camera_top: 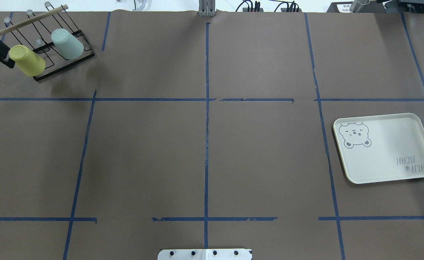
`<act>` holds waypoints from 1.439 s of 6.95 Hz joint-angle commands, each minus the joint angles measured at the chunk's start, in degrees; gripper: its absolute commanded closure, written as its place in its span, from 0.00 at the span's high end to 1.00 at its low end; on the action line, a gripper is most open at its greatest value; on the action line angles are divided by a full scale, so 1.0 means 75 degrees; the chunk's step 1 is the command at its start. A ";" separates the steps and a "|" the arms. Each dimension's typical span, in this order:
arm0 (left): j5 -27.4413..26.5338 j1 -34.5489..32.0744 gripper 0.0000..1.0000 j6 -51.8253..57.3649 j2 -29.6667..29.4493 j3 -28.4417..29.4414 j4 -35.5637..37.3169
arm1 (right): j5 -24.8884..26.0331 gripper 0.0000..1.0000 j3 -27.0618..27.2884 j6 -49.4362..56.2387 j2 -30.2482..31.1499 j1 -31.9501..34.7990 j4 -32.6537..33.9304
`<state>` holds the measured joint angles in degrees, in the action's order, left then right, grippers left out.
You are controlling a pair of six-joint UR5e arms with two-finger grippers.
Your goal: Left arm grabs green cup and hands to right arm on tray
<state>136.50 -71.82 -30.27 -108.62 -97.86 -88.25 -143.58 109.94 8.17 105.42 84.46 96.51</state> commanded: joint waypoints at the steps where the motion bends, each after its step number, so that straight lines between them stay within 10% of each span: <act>1: -0.0909 0.0481 1.00 -0.1315 -0.1471 0.1194 -0.0069 | -0.0203 1.00 0.0048 -0.0011 0.0017 0.0000 -0.0396; 5: -0.1734 0.0575 1.00 -0.2605 -0.2367 0.3354 -0.1917 | -0.0192 1.00 0.0036 0.0024 0.0018 0.0000 -0.0540; 10: -0.2649 0.1102 0.99 -0.2679 -0.2380 0.3521 -0.1980 | -0.0192 1.00 0.0036 0.0071 0.0018 -0.0058 -0.0540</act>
<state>116.76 -64.26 -50.38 -126.63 -71.72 -102.97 -145.02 110.21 8.70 105.56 84.16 92.46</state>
